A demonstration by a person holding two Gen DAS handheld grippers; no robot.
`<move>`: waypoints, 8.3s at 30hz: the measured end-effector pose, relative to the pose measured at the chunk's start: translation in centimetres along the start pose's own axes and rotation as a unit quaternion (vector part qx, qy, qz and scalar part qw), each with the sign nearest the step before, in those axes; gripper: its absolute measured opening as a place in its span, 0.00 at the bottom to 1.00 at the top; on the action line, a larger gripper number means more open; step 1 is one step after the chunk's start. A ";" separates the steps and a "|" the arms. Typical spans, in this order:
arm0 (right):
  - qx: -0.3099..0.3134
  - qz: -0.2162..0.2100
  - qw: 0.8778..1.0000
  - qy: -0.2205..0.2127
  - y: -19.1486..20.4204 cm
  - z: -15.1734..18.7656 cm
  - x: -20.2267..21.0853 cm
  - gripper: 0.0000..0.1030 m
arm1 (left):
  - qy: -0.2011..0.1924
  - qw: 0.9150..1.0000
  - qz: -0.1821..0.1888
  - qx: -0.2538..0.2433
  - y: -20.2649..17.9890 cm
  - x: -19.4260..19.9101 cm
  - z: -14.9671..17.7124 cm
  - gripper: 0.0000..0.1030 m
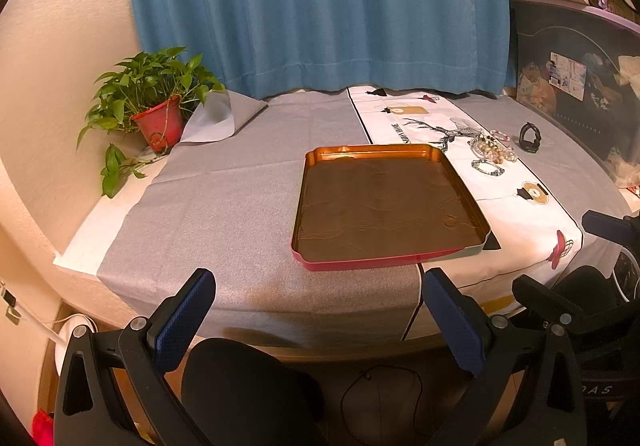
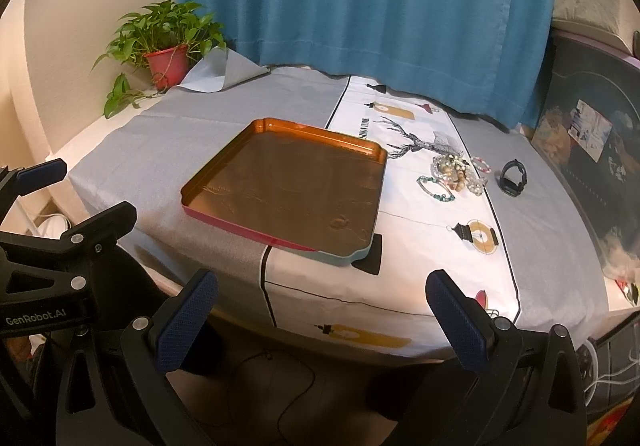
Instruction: Organize jewelry
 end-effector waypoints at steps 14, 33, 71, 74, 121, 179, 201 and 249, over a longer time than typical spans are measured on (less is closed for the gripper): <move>0.001 -0.002 1.000 0.002 0.2 0.1 0.0 1.00 | 0.001 1.000 0.000 0.000 0.0 0.0 0.1 1.00; 0.001 -0.002 1.000 0.003 0.3 0.1 0.2 1.00 | 0.002 1.000 -0.001 -0.001 0.0 -0.1 0.0 1.00; -0.024 -0.014 1.000 0.010 -0.1 1.6 -0.6 1.00 | 0.017 0.999 -0.012 -0.023 0.2 -0.4 0.7 1.00; -0.035 -0.019 0.999 0.015 -1.2 1.9 -1.3 1.00 | 0.025 0.999 -0.019 -0.033 -0.4 -1.2 0.6 1.00; -0.153 0.047 0.983 0.091 -38.3 3.3 -28.2 0.55 | 0.274 0.930 0.172 -0.176 -33.2 -27.4 -3.4 0.00; -0.131 -0.026 0.991 0.026 -16.1 4.3 -2.4 0.55 | 0.098 0.977 0.166 -0.087 -17.5 -1.4 -3.5 0.03; -0.054 -0.061 0.996 0.032 -8.0 3.2 0.6 0.55 | 0.082 0.982 0.162 -0.047 -11.5 1.9 -2.3 0.03; -0.016 -0.108 0.990 0.090 -3.1 -2.6 -13.2 0.87 | 0.089 0.995 0.018 -0.045 -4.0 -11.7 -4.0 0.90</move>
Point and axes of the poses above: each gripper's, at about its wrist camera, not at the fingertips, and x roughly against the way its jaws point, y to its left, z to its underside, the point moved 6 cm from there along -x, roughly the way its jaws point, and after that the axes turned 15 degrees about x, right-handed, at the moved point
